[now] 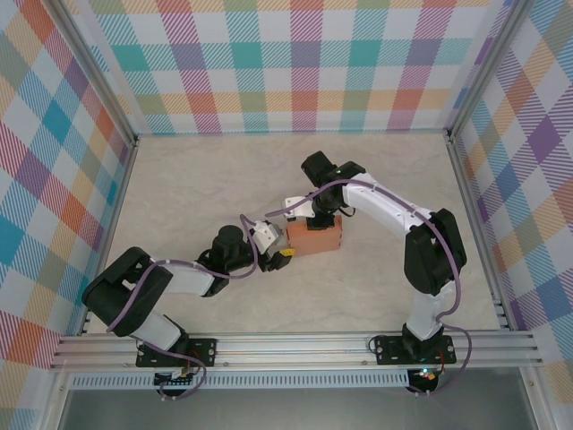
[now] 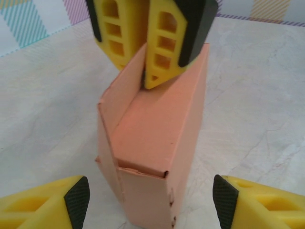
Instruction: Fold the paper box
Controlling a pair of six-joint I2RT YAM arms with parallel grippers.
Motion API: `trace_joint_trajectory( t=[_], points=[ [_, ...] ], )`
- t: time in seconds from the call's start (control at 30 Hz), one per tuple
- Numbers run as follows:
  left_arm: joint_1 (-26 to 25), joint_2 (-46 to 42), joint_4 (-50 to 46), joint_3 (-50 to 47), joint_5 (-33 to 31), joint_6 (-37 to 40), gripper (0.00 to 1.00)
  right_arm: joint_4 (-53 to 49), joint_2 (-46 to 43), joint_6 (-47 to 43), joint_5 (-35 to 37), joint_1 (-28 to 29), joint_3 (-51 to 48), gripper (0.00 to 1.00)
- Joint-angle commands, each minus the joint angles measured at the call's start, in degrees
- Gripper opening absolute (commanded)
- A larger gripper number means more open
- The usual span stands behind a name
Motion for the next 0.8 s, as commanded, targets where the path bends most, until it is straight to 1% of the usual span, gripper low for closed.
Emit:
trace_joint_trajectory(
  t=[0.0,0.1,0.23,0.3,0.4,0.47,0.53,0.57,0.6,0.67,0.77],
  points=[
    [-0.6,-3.5,1.7,-0.9,-2.6,1.7,0.70,-1.4,-1.1,1.5,-1.0,-0.5,-0.8,0.18],
    [-1.0,-7.0,-1.2,-1.5,-2.1,1.5,0.62,-1.8,-0.4,2.3,-0.7,-0.5,-0.6,0.18],
    [-2.5,-10.6,-5.8,-2.6,-2.1,2.2,0.56,-1.9,-0.1,2.7,-0.2,-0.5,-0.5,0.18],
    [-3.6,-10.4,-6.9,-2.9,-2.1,2.8,0.54,-2.3,0.1,3.0,0.1,-0.5,-0.1,0.17],
    [-4.6,-8.1,-5.1,-3.1,-3.2,2.0,0.53,-3.6,0.6,3.4,0.5,-0.5,1.3,0.17],
    [-4.8,-6.1,-2.5,-3.2,-5.1,0.3,0.56,-4.3,0.5,3.8,0.9,-0.5,2.1,0.16],
    [-4.8,-4.0,1.2,-3.6,-7.9,-1.4,0.64,-4.7,0.2,4.7,1.3,-0.4,2.2,0.15],
    [-4.8,-3.1,3.2,-3.8,-9.8,-2.3,0.70,-4.8,0.0,5.1,1.5,-0.4,2.1,0.15],
    [-4.7,-2.5,4.9,-4.0,-11.9,-3.0,0.72,-4.8,-0.2,5.6,1.8,-0.3,1.9,0.15],
    [-4.7,-2.0,5.7,-3.5,-13.4,-3.3,0.74,-4.7,-0.4,6.6,2.3,-0.3,1.3,0.14],
    [-4.8,-0.8,5.7,-2.0,-12.6,-3.4,0.75,-4.7,-0.5,7.4,2.5,-0.2,0.4,0.14]
  ],
)
